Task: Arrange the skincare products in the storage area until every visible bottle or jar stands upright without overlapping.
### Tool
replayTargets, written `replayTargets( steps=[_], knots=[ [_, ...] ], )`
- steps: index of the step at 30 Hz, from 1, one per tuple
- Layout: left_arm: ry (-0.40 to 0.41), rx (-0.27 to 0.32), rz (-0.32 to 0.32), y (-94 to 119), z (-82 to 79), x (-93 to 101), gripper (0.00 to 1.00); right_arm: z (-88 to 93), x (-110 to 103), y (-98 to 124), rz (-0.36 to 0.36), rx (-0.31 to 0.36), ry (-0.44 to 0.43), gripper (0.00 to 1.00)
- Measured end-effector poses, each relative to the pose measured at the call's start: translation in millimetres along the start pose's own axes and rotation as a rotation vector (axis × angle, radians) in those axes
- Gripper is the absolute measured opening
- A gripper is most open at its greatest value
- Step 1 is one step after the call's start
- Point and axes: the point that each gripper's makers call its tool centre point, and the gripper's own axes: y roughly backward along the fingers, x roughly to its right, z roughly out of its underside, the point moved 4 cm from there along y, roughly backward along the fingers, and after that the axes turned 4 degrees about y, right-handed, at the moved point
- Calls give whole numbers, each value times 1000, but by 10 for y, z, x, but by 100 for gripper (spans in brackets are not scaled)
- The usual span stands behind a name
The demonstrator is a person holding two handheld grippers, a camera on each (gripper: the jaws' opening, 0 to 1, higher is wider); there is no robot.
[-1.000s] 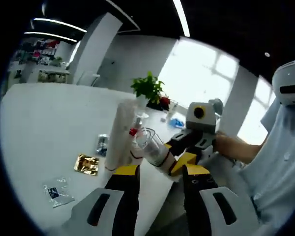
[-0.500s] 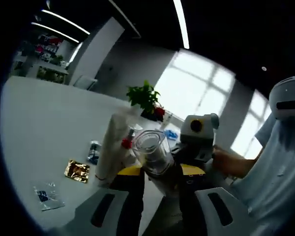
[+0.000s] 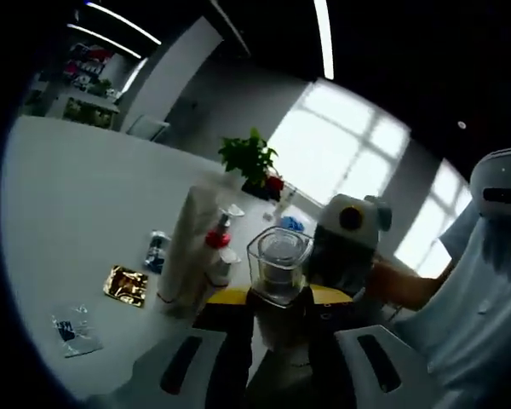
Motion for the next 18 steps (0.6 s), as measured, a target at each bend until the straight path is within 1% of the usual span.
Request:
replayTargets(
  steps=[4,5,6,8,9,11,13,18],
  knots=[
    [0,-25,-21,-23,3,-26,20,7,7,-21,24,-9,66,23],
    [-4,-33,-26,-28,12,-33,20,16,12,-27,33,-22,98,23],
    [-5,-35,-27,-30,14,-35,20,15,17,-33,40,-28,126,24],
    [-4,-39,-36,-34,26,-51,20,20,17,-43,50,-40,149,24],
    [3,-39,-43,-35,32,-64,20,17,27,-48,61,-42,174,25],
    [5,-36,-45,-41,31,-78,20,29,26,-55,67,-50,195,26],
    [10,-39,-49,-45,36,-88,20,41,37,-56,72,-52,196,26],
    [-19,-69,-87,-50,64,-146,19,61,58,-40,89,-63,218,25]
  ],
)
